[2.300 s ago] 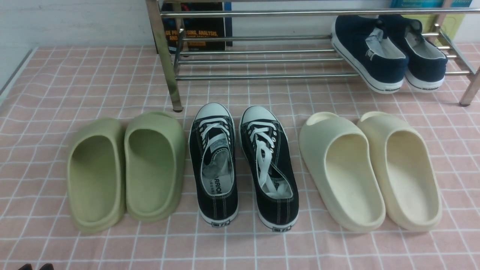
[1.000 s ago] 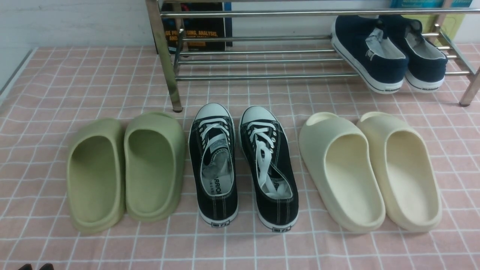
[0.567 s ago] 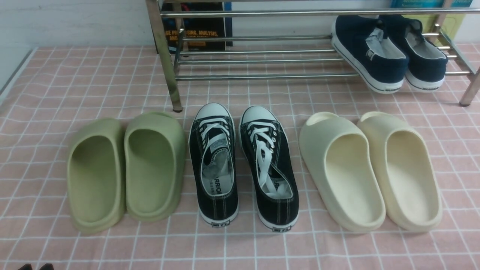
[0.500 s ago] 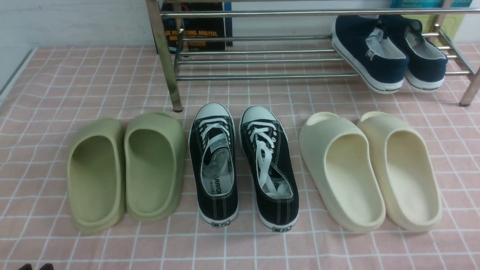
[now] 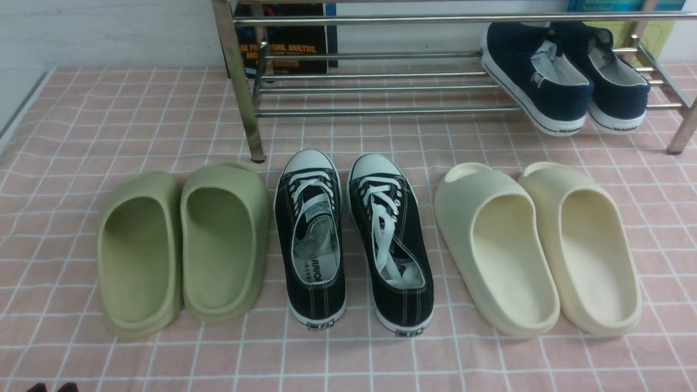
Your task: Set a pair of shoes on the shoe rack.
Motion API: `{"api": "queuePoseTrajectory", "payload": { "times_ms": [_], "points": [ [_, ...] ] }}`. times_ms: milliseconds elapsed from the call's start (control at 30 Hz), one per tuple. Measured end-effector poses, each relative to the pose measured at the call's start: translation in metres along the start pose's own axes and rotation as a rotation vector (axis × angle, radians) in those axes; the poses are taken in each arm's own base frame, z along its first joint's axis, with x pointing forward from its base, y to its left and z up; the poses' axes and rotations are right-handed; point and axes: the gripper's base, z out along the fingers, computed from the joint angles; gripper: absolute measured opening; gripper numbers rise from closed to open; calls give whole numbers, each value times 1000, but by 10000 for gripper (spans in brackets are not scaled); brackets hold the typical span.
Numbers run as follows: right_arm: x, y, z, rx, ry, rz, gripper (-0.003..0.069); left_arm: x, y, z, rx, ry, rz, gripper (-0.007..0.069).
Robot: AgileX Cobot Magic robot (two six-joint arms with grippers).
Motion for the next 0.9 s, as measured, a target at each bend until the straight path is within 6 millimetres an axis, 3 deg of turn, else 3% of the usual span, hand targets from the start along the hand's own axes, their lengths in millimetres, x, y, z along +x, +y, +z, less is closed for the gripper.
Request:
{"api": "queuePoseTrajectory", "payload": {
  "times_ms": [900],
  "points": [
    [0, -2, 0, 27, 1, -64, -6, 0, 0, 0, 0, 0, 0, 239]
  ]
}}
